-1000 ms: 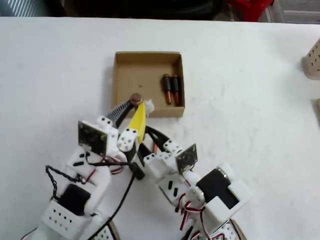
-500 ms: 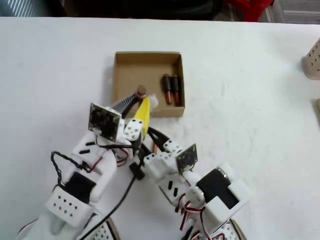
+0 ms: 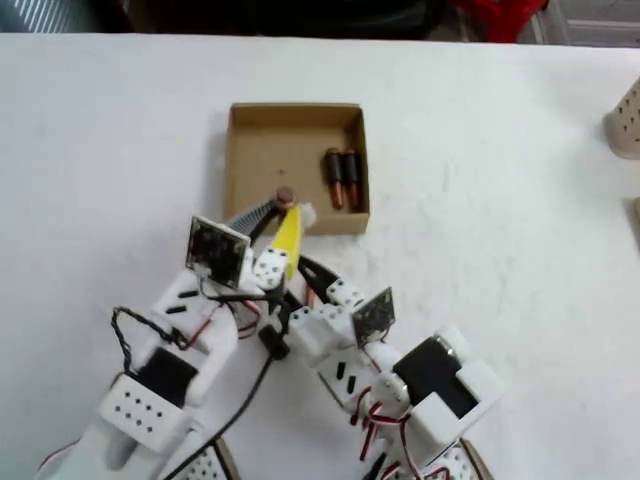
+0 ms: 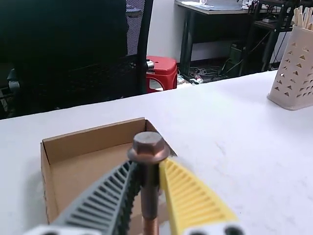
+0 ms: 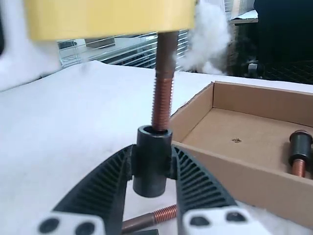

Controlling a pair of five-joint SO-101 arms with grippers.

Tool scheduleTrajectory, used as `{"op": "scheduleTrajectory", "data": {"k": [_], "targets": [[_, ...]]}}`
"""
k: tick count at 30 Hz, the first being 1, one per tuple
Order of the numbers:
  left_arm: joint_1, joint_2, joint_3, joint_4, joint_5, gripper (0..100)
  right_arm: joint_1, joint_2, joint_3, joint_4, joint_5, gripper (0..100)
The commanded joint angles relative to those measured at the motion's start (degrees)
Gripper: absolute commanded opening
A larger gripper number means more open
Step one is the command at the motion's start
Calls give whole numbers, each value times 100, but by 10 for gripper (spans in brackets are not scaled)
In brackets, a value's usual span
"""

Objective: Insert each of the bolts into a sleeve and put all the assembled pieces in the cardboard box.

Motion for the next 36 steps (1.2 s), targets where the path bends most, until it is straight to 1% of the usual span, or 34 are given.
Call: {"op": "scheduleTrajectory", "data": {"k": [1,3,7,9,13,18,31,34,36], "targets": [[40,-514,-18,-149,448,21,4,-189,-35,-4,53,16],[66,-831,132,-114,484,21,4,-189,-35,-4,53,16],[75,-1253,308,457,484,22,4,-189,-35,-4,53,16],[48,-1341,369,563,475,22,4,-189,-35,-4,53,16],[40,-1349,396,563,475,22,-4,-189,-26,-4,53,16],[40,-1341,404,334,475,22,-4,-189,-26,-4,53,16],[40,-1341,387,308,466,22,-31,-198,53,-31,53,16],[31,-1332,387,35,466,22,-31,-198,44,-31,53,16],[31,-1332,378,18,466,22,-31,-198,44,-31,53,16]]}}
